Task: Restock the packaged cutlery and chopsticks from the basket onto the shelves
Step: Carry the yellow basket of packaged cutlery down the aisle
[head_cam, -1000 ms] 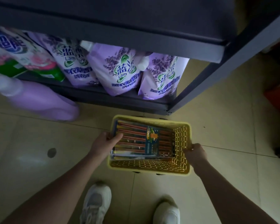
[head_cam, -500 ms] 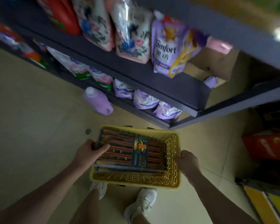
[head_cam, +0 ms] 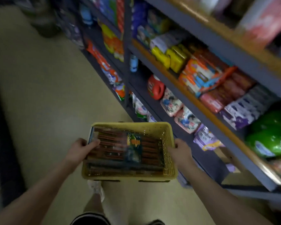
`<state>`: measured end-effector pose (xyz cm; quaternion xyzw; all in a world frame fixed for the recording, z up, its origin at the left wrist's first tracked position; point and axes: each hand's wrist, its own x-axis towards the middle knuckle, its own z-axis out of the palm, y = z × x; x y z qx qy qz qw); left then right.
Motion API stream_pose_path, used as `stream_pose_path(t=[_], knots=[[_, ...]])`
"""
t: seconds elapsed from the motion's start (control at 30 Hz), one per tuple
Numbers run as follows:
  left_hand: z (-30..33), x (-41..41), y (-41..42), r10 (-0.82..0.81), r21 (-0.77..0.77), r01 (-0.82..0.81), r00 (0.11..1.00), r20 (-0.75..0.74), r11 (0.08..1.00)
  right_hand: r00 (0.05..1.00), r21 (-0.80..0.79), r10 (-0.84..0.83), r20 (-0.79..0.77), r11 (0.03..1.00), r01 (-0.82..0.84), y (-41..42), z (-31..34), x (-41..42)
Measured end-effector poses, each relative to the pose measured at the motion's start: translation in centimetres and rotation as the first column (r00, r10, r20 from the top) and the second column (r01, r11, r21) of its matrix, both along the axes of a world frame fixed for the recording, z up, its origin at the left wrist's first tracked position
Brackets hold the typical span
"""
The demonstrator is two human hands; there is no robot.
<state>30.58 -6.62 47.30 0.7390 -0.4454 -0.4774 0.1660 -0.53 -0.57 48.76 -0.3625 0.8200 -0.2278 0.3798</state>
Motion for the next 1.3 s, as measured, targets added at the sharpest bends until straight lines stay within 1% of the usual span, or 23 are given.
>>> stream_pose_path(t=[0.1,0.2,0.27,0.4,0.5,0.6,0.67,0.8,0.87,0.93,1.03,1.17,1.3], knots=[[1.8,4.8,-4.2,0.055,-0.011,-0.055,0.998,-0.019,0.998,0.997,-0.057,0.063,0.051,0.997,-0.06,-6.3,2.8,4.6],[3.0,9.6,-9.4,0.078,-0.009,-0.078,0.997,-0.029,0.997,0.997,-0.07,0.057,0.058,0.996,-0.053,-12.7,4.3,9.6],[3.4,12.6,-12.9,0.077,-0.013,-0.077,0.997,-0.007,0.997,0.998,-0.058,0.04,0.05,0.998,-0.037,-17.5,3.8,12.5],[3.9,17.5,-20.1,0.108,-0.002,-0.108,0.992,0.063,0.994,0.996,-0.038,0.063,-0.055,0.997,-0.065,-27.5,2.8,17.7],[4.3,20.6,-25.6,0.163,-0.039,-0.161,0.984,0.07,0.986,0.994,-0.047,0.106,-0.028,0.993,-0.107,-34.6,2.4,20.9],[4.3,23.1,-31.6,0.209,-0.078,-0.205,0.977,0.05,0.976,0.981,-0.02,0.181,-0.064,0.983,-0.183,-41.9,1.7,23.2],[4.1,24.6,-36.0,0.234,-0.078,-0.23,0.971,0.048,0.97,0.973,-0.027,0.222,-0.056,0.974,-0.224,-47.1,1.0,24.6],[4.1,27.4,-45.5,0.328,-0.072,-0.326,0.945,0.013,0.943,0.94,-0.019,0.327,-0.094,0.944,-0.33,-58.6,1.0,27.9],[4.8,28.7,-50.0,0.362,-0.07,-0.359,0.932,0.021,0.931,0.921,-0.02,0.379,-0.092,0.924,-0.382,-64.6,1.6,29.8],[5.5,30.3,-54.5,0.399,-0.082,-0.396,0.917,0.022,0.915,0.905,-0.039,0.418,-0.082,0.906,-0.422,-70.6,2.1,31.8],[5.9,33.1,-61.1,0.469,-0.117,-0.466,0.883,-0.001,0.877,0.867,-0.063,0.485,-0.117,0.867,-0.494,-79.1,3.1,35.3],[5.2,38.0,-69.7,0.54,-0.145,-0.537,0.841,-0.021,0.831,0.835,-0.051,0.536,-0.123,0.837,-0.545,-89.9,3.5,40.7],[4.2,44.1,-79.6,0.545,-0.144,-0.546,0.837,-0.049,0.826,0.834,-0.043,0.544,-0.086,0.835,-0.549,-100.4,2.9,47.3]])
